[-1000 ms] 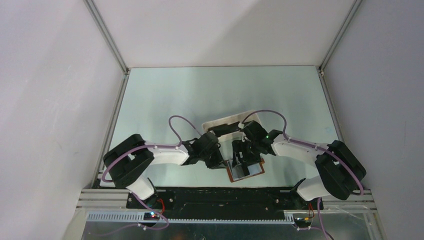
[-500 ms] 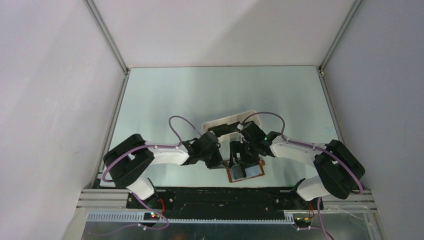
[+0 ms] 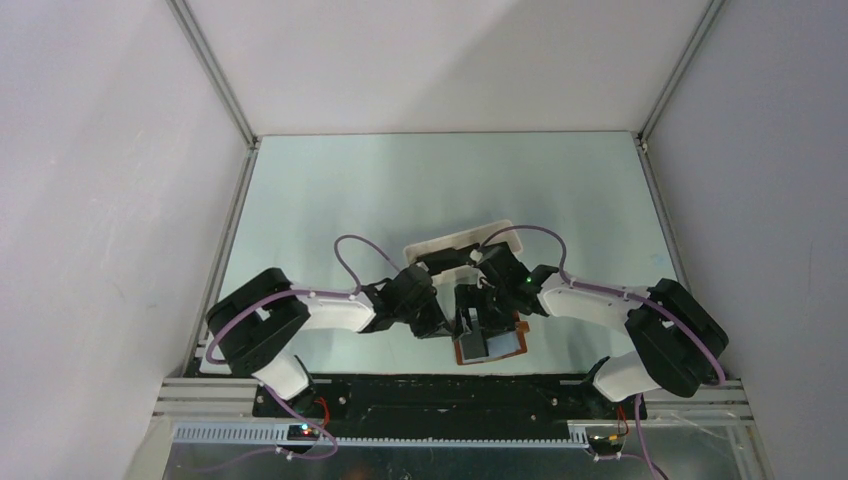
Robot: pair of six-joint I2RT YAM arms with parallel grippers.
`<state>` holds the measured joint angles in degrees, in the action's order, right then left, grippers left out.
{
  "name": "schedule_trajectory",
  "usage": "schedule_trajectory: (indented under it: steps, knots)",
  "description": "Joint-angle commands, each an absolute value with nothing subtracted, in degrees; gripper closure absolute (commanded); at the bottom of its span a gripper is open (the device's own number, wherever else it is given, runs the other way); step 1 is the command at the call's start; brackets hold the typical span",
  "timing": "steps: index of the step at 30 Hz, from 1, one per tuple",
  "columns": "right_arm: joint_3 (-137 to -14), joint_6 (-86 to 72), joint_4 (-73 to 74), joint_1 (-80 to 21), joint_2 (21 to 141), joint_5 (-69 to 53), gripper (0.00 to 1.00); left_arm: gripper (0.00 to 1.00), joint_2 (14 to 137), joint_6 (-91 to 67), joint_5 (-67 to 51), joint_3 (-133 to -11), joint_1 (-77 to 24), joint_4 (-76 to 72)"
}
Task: Put the credit cards into the card holder
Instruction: Insert the credit card into the card holder, then close the card holder at the center of the board.
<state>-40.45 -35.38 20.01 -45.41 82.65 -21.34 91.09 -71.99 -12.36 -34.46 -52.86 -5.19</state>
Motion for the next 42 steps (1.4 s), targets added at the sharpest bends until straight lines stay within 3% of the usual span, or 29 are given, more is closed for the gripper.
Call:
schedule_trajectory:
  steps: [1,4,10,18,20,28,34,38,42]
  knots:
    - [-44.2,-33.4,20.8,-47.6,80.7,-20.2,0.13,0.83,88.5,-73.1,-11.3,-31.5,-53.1,-7.2]
    - [-47.6,-32.2,26.8,-47.7,78.3,-18.6,0.10,0.63,84.4,-73.7,-10.8,-29.8,-52.4,-6.6]
    - [-51.4,-29.4,34.5,-47.7,75.8,-14.8,0.08,0.41,80.8,-74.7,-12.0,-26.3,-50.9,-6.2]
    - [-50.6,-25.6,38.5,-44.7,75.5,-11.6,0.09,0.29,81.8,-74.6,-13.9,-25.2,-50.6,-8.8]
    - [-49.6,-24.4,38.2,-43.2,75.9,-11.6,0.14,0.29,82.9,-75.0,-14.2,-25.1,-50.5,-10.0]
    - [-45.8,-22.7,29.9,-40.9,82.1,-14.7,0.54,0.28,89.0,-76.7,-14.7,-26.0,-50.5,-14.7]
    - [-43.9,-22.9,23.7,-42.0,91.1,-15.1,0.79,0.27,87.5,-77.1,-13.4,-25.1,-50.4,-14.9]
    - [-43.4,-23.4,22.9,-42.1,94.7,-13.0,0.87,0.27,84.2,-77.4,-12.5,-23.5,-50.3,-14.5]
    - [-42.4,-23.8,21.7,-42.1,95.7,-13.0,0.90,0.24,81.8,-76.9,-9.4,-22.8,-50.2,-8.9]
